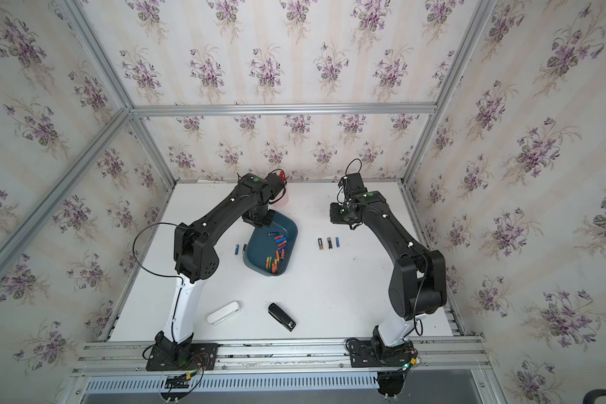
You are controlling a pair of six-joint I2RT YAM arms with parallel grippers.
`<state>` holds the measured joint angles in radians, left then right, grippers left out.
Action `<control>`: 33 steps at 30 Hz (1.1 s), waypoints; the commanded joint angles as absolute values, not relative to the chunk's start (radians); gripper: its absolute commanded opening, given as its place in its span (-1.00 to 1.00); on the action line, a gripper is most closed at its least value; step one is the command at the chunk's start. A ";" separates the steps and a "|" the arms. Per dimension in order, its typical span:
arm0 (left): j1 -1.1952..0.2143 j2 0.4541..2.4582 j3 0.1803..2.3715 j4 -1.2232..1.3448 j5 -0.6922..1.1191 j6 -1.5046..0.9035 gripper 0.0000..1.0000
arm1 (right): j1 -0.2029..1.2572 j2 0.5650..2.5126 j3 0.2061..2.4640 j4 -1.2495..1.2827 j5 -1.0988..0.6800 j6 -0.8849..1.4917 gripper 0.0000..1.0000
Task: Take the batteries out of the storage box
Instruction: Adjust the storage box at the center of the board.
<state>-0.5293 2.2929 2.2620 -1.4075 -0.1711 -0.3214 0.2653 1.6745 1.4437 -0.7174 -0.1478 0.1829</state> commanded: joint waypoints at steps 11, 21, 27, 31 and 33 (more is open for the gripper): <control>-0.331 2.214 2.061 -1.217 0.721 -0.344 -1.00 | 0.240 1.644 1.453 -0.726 -0.143 0.190 -0.36; -0.279 2.205 1.955 -1.120 1.062 -0.447 -1.00 | 0.231 1.650 1.492 -0.743 -0.153 0.203 -0.36; -0.276 2.171 1.844 -1.111 1.065 -0.456 -1.00 | 0.226 1.647 1.500 -0.747 -0.152 0.199 -0.36; -0.277 2.167 1.893 -1.210 0.858 -0.398 -1.00 | 0.222 1.645 1.492 -0.734 -0.157 0.201 -0.36; -0.293 2.159 1.919 -1.221 0.710 -0.396 -1.00 | 0.222 1.650 1.490 -0.733 -0.162 0.201 -0.35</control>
